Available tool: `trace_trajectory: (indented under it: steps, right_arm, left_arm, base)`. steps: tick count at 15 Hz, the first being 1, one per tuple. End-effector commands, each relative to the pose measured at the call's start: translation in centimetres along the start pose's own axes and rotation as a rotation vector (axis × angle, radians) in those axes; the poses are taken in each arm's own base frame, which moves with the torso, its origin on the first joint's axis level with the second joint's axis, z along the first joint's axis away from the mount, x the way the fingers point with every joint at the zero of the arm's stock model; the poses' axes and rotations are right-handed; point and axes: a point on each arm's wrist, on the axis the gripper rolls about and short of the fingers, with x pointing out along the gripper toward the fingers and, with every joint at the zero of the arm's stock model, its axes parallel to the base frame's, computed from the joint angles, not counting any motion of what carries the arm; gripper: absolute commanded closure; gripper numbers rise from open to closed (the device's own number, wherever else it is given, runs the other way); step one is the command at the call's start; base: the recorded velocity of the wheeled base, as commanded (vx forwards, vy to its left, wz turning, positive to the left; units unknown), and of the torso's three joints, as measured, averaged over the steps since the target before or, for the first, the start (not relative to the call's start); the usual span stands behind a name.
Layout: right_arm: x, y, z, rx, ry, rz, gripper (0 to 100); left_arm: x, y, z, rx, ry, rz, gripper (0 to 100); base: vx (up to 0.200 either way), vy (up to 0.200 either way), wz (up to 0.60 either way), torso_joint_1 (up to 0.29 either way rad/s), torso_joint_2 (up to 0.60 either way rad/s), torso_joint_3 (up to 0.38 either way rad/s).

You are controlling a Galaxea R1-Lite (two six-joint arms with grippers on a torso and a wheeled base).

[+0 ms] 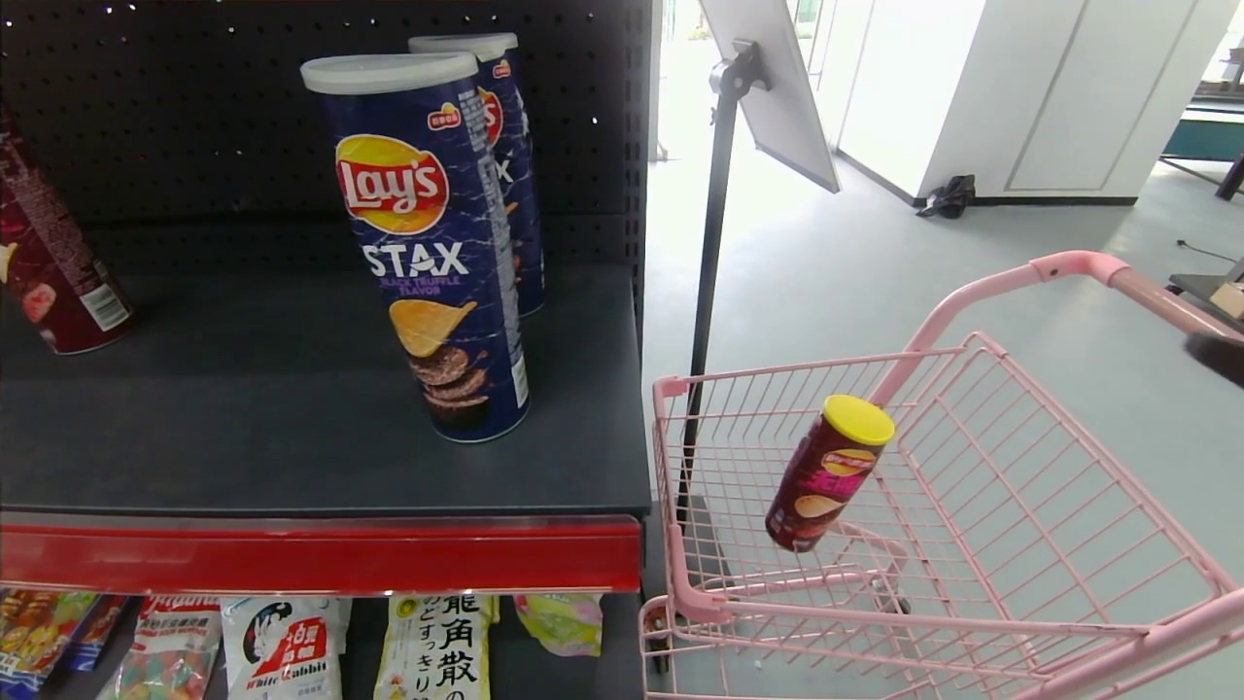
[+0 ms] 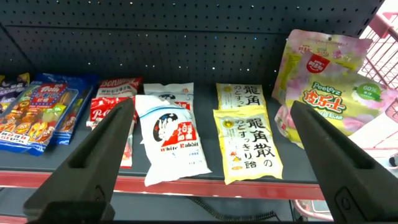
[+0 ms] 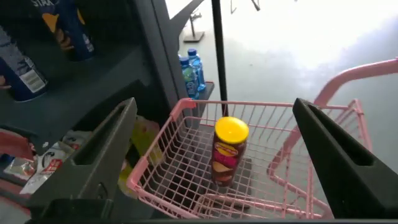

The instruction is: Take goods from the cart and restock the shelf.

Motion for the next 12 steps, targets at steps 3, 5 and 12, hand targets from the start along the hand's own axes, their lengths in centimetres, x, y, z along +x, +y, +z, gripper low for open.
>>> trace_trajectory:
  steps: [3,5,12]
  right_arm:
    - [11.2,-10.4,-6.0,-0.103,0.233,0.239,0]
    - [13.8,-13.6,-7.8,-0.12,0.231,0.357,0]
    - [17.9,-21.4,-13.1,-0.101,0.226,0.436,0]
  left_arm:
    - [0.0,0.0,0.0,-0.001,0.002,0.0,0]
    - [0.0,0.0,0.0,-0.001,0.002,0.0,0]
    - [0.0,0.0,0.0,-0.001,0.002,0.0,0]
  base:
    - [0.0,0.0,0.0,0.0,0.0,0.0]
    - [0.0,0.0,0.0,0.0,0.0,0.0]
    - [0.0,0.0,0.0,0.0,0.0,0.0]
